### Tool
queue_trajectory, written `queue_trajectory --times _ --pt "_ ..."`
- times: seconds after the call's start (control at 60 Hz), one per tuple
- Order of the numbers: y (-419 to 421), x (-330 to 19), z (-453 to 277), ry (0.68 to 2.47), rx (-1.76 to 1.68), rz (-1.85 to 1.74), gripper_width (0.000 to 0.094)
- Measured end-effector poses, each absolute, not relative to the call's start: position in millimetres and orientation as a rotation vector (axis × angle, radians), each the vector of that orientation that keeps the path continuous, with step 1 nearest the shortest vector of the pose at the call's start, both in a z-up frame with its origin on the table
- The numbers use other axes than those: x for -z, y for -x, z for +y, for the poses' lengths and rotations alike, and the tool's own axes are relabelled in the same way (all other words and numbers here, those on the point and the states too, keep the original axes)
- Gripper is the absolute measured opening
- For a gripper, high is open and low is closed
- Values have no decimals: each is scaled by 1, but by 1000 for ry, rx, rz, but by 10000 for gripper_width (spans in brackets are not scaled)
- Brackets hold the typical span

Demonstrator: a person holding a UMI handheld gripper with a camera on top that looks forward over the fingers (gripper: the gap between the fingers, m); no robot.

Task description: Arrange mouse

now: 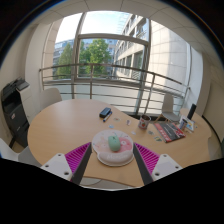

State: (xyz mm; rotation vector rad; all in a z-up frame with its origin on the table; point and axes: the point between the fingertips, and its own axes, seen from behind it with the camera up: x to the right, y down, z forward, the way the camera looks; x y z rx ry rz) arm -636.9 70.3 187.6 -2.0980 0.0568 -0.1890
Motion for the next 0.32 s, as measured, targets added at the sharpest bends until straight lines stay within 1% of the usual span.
queue_trajectory --times 0.083,0.167,0.317 --pt "643 -192 51 2102 190 60 847" --pt "647 -188 38 2115 192 71 847" --pt "653 -189 28 2123 206 60 848"
